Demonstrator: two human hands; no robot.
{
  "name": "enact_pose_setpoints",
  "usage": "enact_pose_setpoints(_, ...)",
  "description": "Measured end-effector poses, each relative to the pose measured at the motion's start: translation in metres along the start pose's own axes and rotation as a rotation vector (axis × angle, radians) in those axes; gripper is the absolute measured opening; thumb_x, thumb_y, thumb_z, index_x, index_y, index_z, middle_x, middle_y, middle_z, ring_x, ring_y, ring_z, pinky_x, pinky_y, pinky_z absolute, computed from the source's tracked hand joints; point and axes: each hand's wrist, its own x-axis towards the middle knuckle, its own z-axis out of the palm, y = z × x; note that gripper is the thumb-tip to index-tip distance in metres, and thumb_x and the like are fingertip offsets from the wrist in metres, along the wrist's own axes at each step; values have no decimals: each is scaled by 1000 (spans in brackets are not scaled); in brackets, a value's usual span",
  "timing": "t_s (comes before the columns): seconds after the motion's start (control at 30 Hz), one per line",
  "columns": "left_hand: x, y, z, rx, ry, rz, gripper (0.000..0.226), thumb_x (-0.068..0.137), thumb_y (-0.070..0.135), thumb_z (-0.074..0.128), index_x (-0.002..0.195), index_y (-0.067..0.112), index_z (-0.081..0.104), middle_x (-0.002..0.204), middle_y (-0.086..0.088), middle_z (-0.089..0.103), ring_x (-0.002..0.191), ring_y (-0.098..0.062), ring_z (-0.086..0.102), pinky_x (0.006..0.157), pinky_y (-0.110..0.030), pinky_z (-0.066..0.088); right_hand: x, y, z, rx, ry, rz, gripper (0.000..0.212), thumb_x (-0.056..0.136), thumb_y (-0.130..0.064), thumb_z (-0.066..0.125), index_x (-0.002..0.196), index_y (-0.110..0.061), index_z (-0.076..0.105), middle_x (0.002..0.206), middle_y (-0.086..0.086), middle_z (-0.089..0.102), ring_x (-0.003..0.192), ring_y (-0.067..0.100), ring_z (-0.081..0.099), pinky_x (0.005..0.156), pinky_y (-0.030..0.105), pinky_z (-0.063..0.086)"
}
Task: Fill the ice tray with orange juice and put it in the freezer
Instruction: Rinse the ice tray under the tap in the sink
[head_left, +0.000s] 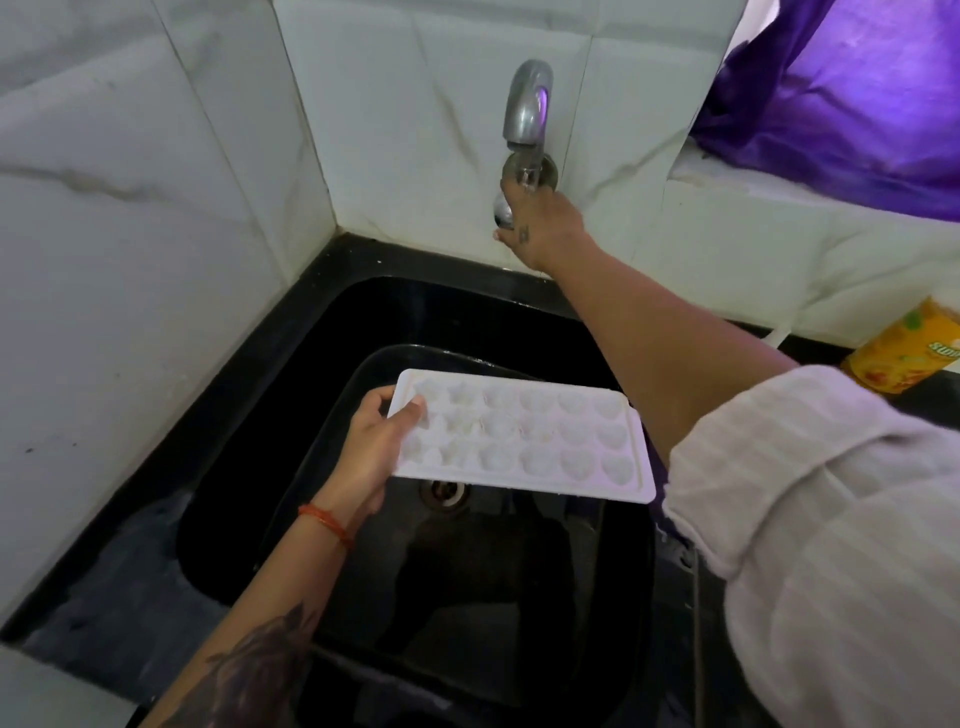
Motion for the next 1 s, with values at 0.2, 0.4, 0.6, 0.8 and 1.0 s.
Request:
enact_pose_setpoints(0.2,1,1,5,-18,-9,-4,24,92,18,57,115,11,51,96,-5,66,77,-19,67,52,-22,55,6,-1,1,-146,-11,-48,41,92,-16,55,130,-14,39,127,22,48,111,35,50,78,36,44)
enact_pose_setpoints(0.4,-1,2,3,-22,-15,-7,25,92,17,57,115,10,51,95,-5,66,77,-20,66,50,-22,54,1,0,-7,-269,-81,-76,51,94,-8,47,140,-24,30,135,23,34,114,33,43,86,35,44)
enact_pose_setpoints(0.6,1,1,3,-57,-4,-12,27,93,19,57,117,9,51,95,-6,67,76,-20,67,49,-23,53,-62,23,-8,163,-86,85,68,95,-47,44,150,-32,6,134,18,44,115,35,50,92,43,44)
enact_pose_setpoints(0.8,8,3,5,-102,28,-34,22,93,19,56,113,11,52,97,-8,66,78,-20,67,51,-26,54,-171,63,24,780,-429,551,53,92,-51,49,129,-13,54,128,6,59,116,27,56,94,34,45)
enact_pose_setpoints(1.0,19,12,16,33,-25,10,18,97,29,50,110,17,54,99,-4,65,82,-17,66,59,-28,53,-202,73,28,1441,-252,757,18,95,-11,54,111,-7,62,107,15,69,96,30,66,73,40,55)
